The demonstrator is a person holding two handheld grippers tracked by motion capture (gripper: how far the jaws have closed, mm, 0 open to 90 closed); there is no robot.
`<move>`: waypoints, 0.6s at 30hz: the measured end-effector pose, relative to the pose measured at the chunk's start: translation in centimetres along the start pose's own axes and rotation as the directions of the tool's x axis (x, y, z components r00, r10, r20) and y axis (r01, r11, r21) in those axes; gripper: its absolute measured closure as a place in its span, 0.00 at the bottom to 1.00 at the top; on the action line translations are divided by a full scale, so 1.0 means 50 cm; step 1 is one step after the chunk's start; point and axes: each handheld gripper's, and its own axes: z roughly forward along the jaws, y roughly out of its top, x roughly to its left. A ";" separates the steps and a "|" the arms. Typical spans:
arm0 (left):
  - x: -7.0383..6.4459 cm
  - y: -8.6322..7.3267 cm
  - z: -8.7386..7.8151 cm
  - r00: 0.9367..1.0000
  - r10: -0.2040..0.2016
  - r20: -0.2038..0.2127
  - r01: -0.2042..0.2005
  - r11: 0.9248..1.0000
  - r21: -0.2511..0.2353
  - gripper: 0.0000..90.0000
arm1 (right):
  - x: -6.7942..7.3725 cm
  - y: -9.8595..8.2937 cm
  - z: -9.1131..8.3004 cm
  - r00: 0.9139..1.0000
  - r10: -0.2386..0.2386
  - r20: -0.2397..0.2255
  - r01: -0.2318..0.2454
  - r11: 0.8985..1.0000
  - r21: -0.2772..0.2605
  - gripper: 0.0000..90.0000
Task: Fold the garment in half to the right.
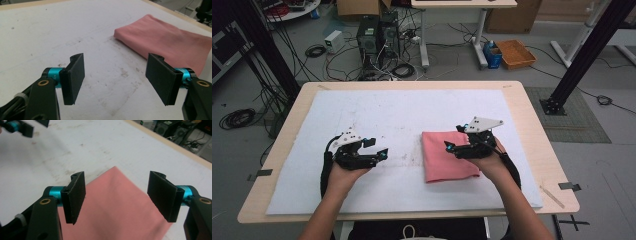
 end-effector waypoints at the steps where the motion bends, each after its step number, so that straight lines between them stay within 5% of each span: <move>1: 0.000 0.000 0.000 1.000 -0.001 0.006 0.001 1.000 -0.004 0.35 | -0.005 -0.002 0.001 1.000 0.011 0.005 -0.011 1.000 -0.015 0.34; 8: 0.002 -0.002 0.009 0.999 0.014 0.038 -0.015 1.000 0.008 0.33 | -0.031 -0.018 -0.005 0.999 0.047 0.007 -0.047 0.999 -0.014 0.33; 18: 0.004 -0.004 0.014 0.998 0.021 0.055 -0.022 1.000 0.016 0.31 | -0.081 -0.041 -0.030 0.992 0.101 0.080 -0.100 0.995 -0.019 0.32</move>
